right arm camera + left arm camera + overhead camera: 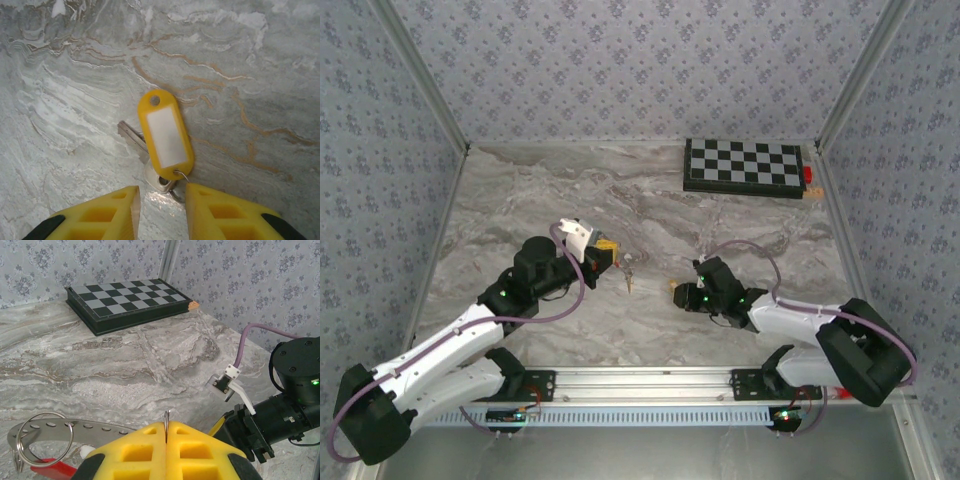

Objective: Put the keys on the keyring

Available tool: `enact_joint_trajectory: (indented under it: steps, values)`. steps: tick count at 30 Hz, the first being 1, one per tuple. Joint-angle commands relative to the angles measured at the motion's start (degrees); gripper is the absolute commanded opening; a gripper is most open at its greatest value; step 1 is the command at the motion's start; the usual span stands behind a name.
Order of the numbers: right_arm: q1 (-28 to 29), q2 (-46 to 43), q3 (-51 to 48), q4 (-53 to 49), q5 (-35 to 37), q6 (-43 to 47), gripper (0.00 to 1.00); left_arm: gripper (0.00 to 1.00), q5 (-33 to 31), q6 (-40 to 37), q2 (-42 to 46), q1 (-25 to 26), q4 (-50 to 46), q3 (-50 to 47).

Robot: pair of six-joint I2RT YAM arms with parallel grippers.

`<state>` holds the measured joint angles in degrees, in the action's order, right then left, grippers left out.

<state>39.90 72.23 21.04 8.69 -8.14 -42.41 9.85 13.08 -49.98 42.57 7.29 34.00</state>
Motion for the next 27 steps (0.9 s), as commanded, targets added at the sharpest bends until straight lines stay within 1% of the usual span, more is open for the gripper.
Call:
enact_joint_trajectory:
  steps: [1, 12, 24, 27]
  values:
    - [0.35, -0.37, 1.12, -1.74, 1.68, 1.01, 0.3, 0.0, 1.29, 0.1, 0.19, 0.54, 1.85, 0.54]
    - [0.36, -2.18, 1.15, -4.29, 4.09, 1.99, 0.3, 0.0, 1.25, 0.1, 0.27, 0.58, 1.85, 0.52]
    - [0.18, 1.32, 1.63, -1.83, 2.25, 3.03, 0.29, 0.0, 1.23, 0.13, 0.23, 0.53, 1.84, 0.46]
    - [-0.04, 1.88, 2.03, -1.48, 1.9, 3.33, 0.27, 0.0, 1.33, 0.19, 0.24, 0.57, 1.85, 0.5]
